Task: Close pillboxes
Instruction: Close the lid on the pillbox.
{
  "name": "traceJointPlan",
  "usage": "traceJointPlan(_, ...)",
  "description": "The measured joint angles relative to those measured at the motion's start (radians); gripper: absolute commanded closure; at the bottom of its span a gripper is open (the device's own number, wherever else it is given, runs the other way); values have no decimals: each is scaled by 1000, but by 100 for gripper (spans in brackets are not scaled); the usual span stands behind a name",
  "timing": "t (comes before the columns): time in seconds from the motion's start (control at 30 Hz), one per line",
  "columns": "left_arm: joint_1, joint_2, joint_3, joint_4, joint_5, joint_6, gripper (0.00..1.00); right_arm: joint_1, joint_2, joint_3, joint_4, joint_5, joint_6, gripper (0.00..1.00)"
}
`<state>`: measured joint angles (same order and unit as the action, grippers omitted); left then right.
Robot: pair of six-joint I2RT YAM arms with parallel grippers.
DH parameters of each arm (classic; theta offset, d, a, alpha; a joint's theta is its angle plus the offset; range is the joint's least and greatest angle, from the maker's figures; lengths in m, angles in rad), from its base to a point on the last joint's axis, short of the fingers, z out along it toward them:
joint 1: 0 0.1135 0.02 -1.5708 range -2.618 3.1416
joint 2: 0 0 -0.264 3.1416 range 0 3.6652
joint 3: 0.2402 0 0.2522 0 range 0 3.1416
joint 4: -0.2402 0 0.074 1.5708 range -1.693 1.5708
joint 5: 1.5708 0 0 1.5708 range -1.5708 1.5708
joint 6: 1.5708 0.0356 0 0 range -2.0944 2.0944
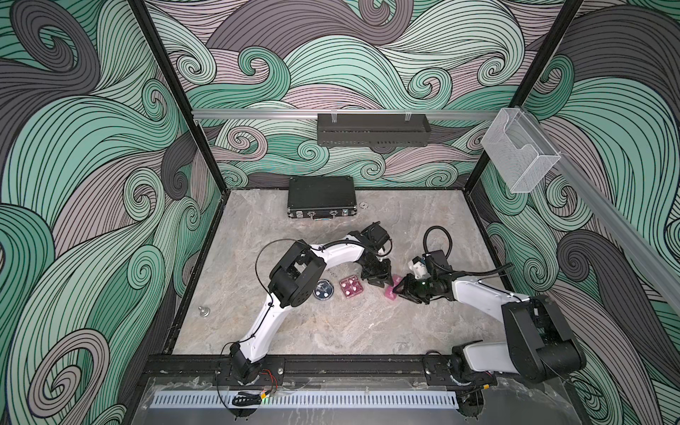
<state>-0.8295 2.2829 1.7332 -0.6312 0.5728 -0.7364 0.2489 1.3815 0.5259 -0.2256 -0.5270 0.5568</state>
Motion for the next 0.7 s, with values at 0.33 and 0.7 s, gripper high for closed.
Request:
traceJointPlan(0.33, 21, -101, -70, 22, 21, 0, 65, 0, 5, 6, 0, 3, -4, 71)
traceJointPlan(0.7, 15, -169, -241, 102, 95, -1, 70, 0, 12, 11, 3, 0, -4, 71)
